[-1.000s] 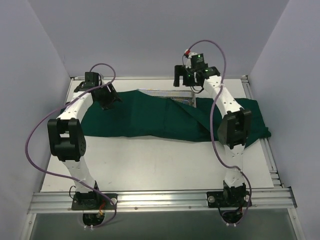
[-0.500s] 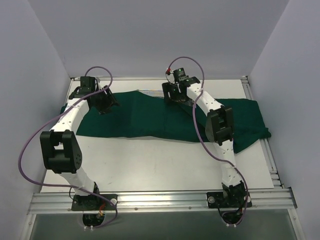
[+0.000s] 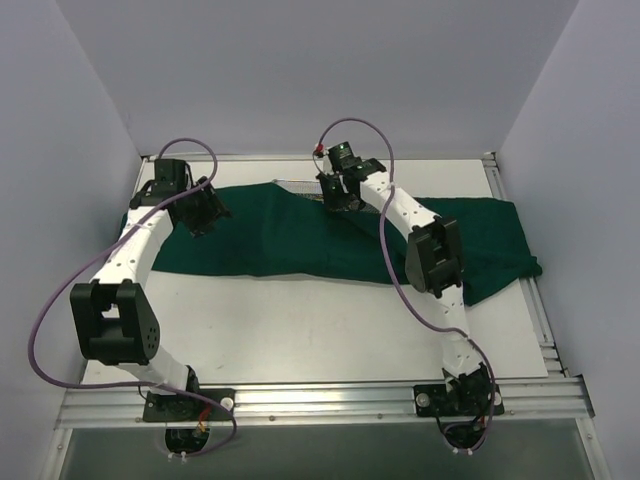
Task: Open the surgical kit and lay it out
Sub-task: Open the surgical kit at the center of the board.
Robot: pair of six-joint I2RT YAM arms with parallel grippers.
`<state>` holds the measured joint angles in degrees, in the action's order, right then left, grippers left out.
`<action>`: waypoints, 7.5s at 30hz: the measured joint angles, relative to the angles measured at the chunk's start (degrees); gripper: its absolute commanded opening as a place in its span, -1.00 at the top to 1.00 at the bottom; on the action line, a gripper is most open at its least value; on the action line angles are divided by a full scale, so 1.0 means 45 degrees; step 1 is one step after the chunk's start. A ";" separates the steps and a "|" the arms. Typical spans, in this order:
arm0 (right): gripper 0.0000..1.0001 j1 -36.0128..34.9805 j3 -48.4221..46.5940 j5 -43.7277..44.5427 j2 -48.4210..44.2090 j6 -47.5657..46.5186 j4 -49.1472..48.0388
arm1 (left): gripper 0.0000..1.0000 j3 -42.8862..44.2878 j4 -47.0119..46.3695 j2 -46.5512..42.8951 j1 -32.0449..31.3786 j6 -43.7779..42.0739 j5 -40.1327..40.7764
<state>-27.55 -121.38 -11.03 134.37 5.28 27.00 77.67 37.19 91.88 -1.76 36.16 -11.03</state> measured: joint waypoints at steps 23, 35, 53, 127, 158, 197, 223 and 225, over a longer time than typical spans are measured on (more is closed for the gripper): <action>-0.56 -0.4605 1.2220 -0.2118 -0.9462 0.2696 -0.0466 | -0.81 0.0248 0.2861 -0.0699 0.0049 0.0855 0.1904; -0.69 -0.0865 0.8412 -0.0782 -0.9612 0.4265 0.0457 | -0.74 0.2322 0.2773 0.3109 0.0078 0.0350 0.1855; -0.65 0.3230 0.8864 -0.0986 -1.1225 0.4556 0.2055 | 0.15 0.7227 0.2550 0.7946 0.0097 -0.0389 0.1263; 0.22 0.8539 1.0700 0.4469 -0.6615 0.3818 0.5275 | 0.95 -0.2098 0.1938 -0.1214 0.3259 -0.1277 0.1472; -0.50 1.2123 1.1171 0.8752 -1.0486 0.6824 0.7189 | 0.95 -0.3415 0.1894 -0.0962 0.4002 -0.1258 0.1224; -0.54 0.0185 0.7698 0.3759 -0.8660 0.5095 0.2671 | -0.49 -0.2812 0.8942 -1.0501 0.4158 0.1647 0.6790; -0.54 0.0539 0.6679 0.1744 -0.8738 0.4867 0.2521 | 0.81 -0.1603 0.6664 0.0039 0.4386 -0.1195 0.7155; -0.54 0.0588 0.6683 0.1617 -0.8738 0.4906 0.2516 | 0.95 -0.1608 0.6217 0.0797 0.4376 -0.1695 0.7388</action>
<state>-24.91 -91.31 -3.75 95.04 27.35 38.33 70.43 65.17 95.46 17.93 28.53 22.22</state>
